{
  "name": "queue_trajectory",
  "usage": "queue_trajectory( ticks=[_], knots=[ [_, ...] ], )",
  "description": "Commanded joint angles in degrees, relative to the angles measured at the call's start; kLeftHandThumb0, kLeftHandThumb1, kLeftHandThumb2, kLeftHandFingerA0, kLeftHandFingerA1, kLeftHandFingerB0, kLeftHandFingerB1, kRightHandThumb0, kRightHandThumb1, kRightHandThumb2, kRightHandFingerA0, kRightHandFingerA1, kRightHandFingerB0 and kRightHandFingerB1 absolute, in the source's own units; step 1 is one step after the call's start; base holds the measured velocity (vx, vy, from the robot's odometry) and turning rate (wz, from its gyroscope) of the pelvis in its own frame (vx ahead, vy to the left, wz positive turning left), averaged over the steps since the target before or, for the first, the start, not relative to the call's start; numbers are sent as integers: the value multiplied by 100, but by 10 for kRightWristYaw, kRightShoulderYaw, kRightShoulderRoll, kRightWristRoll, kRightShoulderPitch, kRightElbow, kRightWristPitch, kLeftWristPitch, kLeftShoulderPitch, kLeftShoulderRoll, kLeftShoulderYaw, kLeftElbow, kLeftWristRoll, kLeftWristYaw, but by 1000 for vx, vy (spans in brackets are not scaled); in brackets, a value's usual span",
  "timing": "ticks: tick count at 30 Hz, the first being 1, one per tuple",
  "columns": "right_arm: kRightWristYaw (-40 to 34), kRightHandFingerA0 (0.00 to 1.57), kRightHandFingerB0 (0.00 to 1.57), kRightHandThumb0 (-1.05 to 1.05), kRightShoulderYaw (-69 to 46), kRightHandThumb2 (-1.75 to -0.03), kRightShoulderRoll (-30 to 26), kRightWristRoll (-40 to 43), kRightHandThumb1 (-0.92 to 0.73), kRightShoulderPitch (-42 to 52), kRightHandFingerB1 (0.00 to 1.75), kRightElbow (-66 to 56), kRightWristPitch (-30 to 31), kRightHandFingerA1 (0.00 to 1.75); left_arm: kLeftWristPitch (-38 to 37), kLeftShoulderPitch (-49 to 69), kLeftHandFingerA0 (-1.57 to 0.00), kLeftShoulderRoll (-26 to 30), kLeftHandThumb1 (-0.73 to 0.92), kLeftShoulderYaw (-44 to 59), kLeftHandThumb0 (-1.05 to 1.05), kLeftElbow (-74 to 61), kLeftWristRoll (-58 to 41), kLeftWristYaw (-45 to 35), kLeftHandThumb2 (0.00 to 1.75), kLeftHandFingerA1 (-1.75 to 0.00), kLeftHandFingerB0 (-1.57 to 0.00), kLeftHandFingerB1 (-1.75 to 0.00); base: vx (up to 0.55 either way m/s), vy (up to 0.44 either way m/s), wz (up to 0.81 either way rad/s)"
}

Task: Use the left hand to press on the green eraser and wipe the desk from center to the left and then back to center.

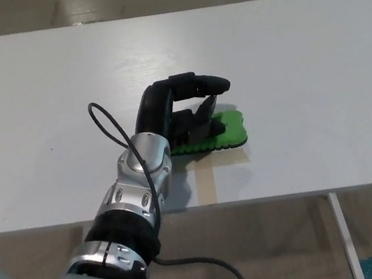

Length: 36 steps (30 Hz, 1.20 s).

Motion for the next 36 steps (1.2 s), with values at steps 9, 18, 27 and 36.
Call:
queue_trajectory(
  ticks=[9,18,27,36],
  knots=[
    [4,74,62,-45,1,-65,-4,1,-80,3,40,4,-13,48,-44,51,-102,-17,78,5,-24,20,24,3,64,-82,-96,-54,0,0,0],
    [22,74,62,-45,-3,-65,-3,13,-80,0,40,3,-6,48,-48,79,-102,-10,77,17,-27,23,24,3,63,-82,-95,-54,0,0,0],
    [30,74,62,-45,-5,-65,-2,15,-80,1,41,4,-8,48,-64,100,-102,20,77,47,-27,28,12,-10,63,-83,-94,-54,0,0,0],
    [18,74,61,-45,1,-65,-4,8,-81,5,40,9,-11,49,-70,116,-104,80,77,86,-25,37,2,-17,63,-84,-94,-55,0,0,0]
  ],
)
